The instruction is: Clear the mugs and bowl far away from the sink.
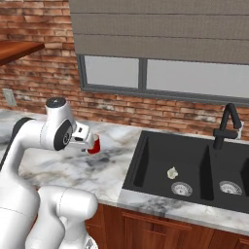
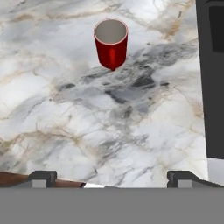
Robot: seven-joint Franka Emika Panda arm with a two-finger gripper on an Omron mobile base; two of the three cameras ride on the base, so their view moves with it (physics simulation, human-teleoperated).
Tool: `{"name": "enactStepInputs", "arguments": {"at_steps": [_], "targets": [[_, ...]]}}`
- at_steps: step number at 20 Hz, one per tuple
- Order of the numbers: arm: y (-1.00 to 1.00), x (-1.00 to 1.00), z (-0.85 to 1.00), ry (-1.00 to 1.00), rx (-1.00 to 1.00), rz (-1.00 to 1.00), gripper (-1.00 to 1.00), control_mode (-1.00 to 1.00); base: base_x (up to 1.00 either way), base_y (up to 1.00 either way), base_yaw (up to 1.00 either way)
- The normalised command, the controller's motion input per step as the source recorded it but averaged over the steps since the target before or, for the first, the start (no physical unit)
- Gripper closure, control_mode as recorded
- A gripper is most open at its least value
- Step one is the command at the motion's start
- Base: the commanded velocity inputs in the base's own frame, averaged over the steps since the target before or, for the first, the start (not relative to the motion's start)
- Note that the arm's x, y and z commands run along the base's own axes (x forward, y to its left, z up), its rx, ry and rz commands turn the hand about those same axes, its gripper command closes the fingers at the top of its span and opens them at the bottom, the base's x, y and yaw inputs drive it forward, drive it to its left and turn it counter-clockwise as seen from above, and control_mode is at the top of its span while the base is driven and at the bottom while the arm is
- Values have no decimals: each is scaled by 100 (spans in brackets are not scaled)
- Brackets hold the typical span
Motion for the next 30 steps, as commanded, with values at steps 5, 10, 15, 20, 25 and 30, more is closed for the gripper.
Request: {"name": "enactStepInputs", "arguments": {"at_steps": [5,10,15,20,25,30], "targets": [[3,27,-25,-1,0,0,-100,-100,0,0,0],[1,24,-17,-2,0,0,-100,-100,0,0,0],[0,26,-14,0,0,0,-100,-100,0,0,0],[0,39,-18,0,0,0,-100,-100,0,0,0],[0,38,-29,0,0,0,-100,-100,0,0,0],[0,37,-36,0,1,0,-100,-100,0,0,0]]}}
